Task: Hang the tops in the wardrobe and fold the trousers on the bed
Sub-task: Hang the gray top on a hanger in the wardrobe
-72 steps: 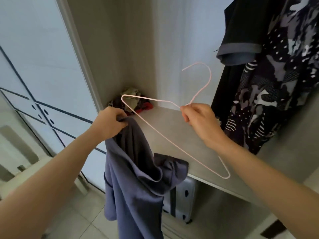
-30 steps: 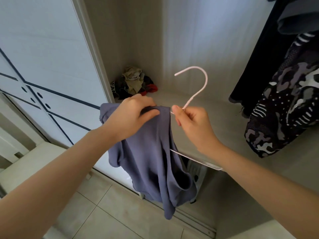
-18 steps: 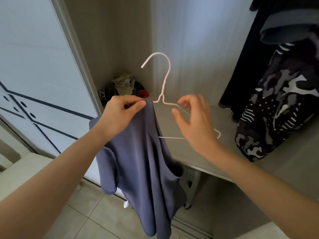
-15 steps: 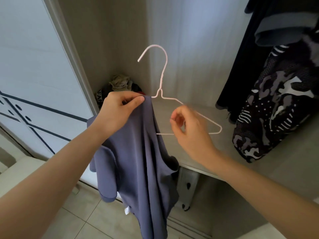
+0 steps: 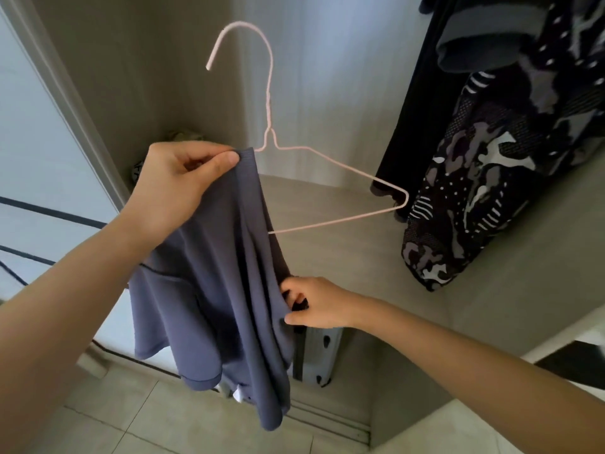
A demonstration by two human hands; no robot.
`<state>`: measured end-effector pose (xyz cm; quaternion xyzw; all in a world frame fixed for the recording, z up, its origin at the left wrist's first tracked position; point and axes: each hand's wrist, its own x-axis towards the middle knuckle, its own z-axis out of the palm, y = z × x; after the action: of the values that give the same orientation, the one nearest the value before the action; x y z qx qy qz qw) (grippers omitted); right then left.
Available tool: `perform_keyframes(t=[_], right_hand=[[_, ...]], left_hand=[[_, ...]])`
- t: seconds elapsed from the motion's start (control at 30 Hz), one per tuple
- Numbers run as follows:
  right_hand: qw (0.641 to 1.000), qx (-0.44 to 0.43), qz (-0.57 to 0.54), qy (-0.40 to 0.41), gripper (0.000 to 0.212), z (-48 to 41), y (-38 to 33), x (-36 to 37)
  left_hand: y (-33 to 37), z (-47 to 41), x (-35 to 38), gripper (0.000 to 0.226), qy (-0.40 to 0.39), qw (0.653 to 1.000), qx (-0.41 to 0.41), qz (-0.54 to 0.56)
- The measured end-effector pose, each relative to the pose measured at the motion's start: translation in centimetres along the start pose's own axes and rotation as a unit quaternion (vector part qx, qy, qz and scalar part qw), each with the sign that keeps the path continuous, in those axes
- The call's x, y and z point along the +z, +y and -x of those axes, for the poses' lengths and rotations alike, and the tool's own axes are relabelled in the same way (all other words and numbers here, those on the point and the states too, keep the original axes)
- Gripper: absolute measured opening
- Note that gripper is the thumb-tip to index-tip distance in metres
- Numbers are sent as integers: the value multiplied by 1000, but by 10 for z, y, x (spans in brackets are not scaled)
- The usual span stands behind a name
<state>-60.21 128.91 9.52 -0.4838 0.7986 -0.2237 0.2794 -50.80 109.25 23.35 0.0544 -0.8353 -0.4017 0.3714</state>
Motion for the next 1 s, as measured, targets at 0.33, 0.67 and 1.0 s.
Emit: perform_keyframes(t=[0.33, 0.67, 1.0], right_hand=[[947, 84, 310, -16, 13, 35, 45, -25], [968, 50, 198, 144, 25, 67, 52, -105], [959, -43, -9, 280, 10, 60, -17, -96]], left_hand=[[-26, -1, -6, 16, -56, 998, -9, 4], [-39, -24, -23, 16, -127, 987, 57, -75], [-23, -24, 11, 14, -175, 983, 53, -10]])
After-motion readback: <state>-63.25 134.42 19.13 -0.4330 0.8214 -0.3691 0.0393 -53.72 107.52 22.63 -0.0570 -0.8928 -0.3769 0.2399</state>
